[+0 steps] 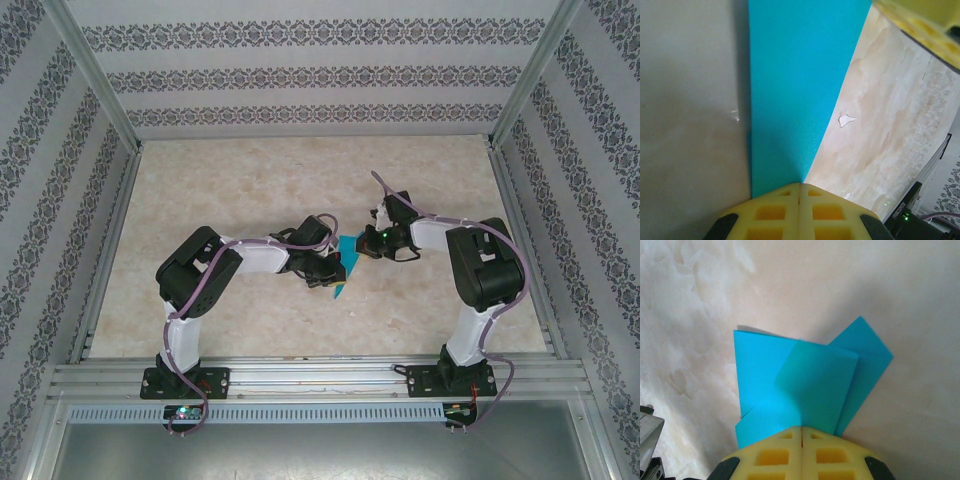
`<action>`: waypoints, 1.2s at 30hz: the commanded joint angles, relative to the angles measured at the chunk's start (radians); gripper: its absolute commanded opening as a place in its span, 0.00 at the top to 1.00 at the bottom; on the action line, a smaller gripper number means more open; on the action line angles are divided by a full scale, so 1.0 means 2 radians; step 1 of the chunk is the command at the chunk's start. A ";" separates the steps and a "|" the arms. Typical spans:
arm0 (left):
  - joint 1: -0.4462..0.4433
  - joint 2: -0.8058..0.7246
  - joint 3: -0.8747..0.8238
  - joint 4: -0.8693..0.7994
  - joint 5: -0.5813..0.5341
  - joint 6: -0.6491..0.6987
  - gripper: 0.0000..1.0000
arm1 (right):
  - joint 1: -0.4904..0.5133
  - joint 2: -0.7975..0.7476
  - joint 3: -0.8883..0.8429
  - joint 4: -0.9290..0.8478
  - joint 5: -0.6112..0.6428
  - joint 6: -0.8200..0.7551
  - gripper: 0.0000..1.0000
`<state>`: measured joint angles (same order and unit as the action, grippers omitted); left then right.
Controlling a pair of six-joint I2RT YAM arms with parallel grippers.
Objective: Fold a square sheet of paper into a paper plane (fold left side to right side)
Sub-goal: Fold the wing for the fifth time at the center of the table.
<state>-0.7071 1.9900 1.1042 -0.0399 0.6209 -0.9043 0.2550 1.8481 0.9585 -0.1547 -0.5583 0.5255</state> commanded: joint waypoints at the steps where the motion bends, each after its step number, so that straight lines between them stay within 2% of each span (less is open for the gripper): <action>1: -0.009 0.045 -0.028 -0.107 -0.049 0.008 1.00 | -0.021 0.014 0.018 -0.002 0.044 -0.019 1.00; 26: -0.009 0.047 -0.027 -0.107 -0.048 0.009 1.00 | -0.065 0.057 0.091 -0.035 0.035 -0.024 1.00; 36: -0.009 0.045 -0.030 -0.104 -0.049 0.009 1.00 | -0.060 -0.007 0.062 -0.024 0.007 -0.011 1.00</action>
<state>-0.7071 1.9926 1.1065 -0.0383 0.6209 -0.8974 0.1257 1.9041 1.1107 -0.2276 -0.5243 0.4885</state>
